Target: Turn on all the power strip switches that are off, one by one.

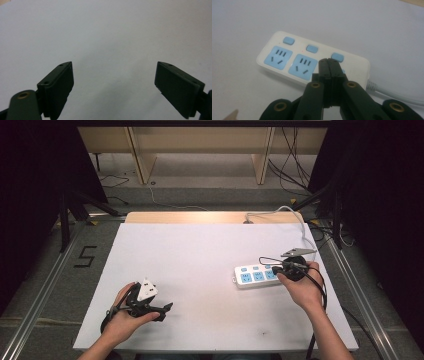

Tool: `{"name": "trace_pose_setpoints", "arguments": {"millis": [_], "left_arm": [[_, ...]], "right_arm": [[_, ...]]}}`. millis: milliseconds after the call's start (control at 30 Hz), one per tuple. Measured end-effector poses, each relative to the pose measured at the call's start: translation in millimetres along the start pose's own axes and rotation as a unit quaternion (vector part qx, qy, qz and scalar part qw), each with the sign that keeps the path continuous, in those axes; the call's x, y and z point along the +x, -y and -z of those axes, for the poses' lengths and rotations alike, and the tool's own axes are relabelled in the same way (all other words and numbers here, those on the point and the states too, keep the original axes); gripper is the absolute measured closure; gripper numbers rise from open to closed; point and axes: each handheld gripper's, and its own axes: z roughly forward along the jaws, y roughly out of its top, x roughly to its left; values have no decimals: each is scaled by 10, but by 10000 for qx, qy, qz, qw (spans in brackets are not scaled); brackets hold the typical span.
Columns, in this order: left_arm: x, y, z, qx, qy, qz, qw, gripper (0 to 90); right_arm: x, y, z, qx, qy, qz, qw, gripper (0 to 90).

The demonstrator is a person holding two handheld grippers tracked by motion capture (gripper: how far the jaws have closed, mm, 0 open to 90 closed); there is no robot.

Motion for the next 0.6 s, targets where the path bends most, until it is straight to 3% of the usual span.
{"name": "trace_pose_setpoints", "arguments": {"millis": [600], "left_arm": [[-15,0,-6,-6,-11,-24,10000,156]], "right_arm": [[-65,-237,-193,346,88,-46,9994,900]]}}
